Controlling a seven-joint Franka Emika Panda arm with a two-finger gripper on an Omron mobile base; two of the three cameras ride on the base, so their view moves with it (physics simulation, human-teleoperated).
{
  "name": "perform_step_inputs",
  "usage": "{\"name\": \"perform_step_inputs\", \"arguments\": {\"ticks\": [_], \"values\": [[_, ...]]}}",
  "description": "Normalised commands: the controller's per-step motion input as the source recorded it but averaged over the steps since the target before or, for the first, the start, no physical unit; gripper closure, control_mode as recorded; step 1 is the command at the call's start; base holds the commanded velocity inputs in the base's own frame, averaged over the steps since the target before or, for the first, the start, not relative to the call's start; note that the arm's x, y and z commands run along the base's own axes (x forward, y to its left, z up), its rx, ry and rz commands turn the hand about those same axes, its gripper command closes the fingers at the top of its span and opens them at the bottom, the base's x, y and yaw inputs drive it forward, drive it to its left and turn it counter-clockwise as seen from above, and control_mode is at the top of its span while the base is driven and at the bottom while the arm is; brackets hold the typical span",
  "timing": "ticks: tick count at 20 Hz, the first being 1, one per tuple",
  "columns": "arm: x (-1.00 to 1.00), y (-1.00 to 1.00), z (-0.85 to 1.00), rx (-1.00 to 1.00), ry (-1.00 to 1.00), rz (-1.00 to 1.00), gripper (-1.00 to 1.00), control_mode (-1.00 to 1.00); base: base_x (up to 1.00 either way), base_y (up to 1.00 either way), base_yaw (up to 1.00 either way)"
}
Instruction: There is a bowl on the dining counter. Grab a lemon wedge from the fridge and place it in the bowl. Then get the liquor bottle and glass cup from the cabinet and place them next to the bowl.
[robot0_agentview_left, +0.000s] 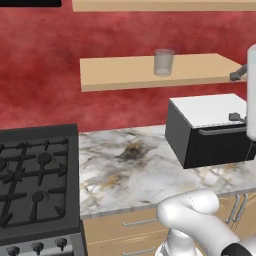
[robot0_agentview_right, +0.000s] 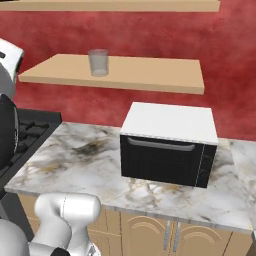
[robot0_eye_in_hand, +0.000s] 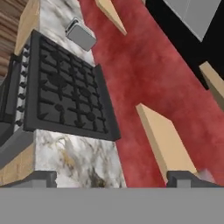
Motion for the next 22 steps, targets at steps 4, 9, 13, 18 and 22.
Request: {"name": "perform_step_inputs", "arguments": {"ticks": [4, 9, 13, 18, 22], "values": [[0.21, -0.46, 0.0, -0.26, -0.13, 0.0, -1.0, -1.0, 0.0, 0.0, 0.0], [0.16, -0.31, -0.09, -0.3, -0.29, 0.0, -1.0, -1.0, 0.0, 0.0, 0.0], [0.3, -0.18, -0.19, -0.12, -0.32, 0.0, -1.0, -1.0, 0.0, 0.0, 0.0], [0.58, -0.17, -0.09, 0.0, -0.22, 0.0, -1.0, -1.0, 0.0, 0.0, 0.0], [0.59, -0.08, 0.0, 0.0, -0.11, 0.0, -1.0, -1.0, 0.0, 0.0, 0.0]]}}
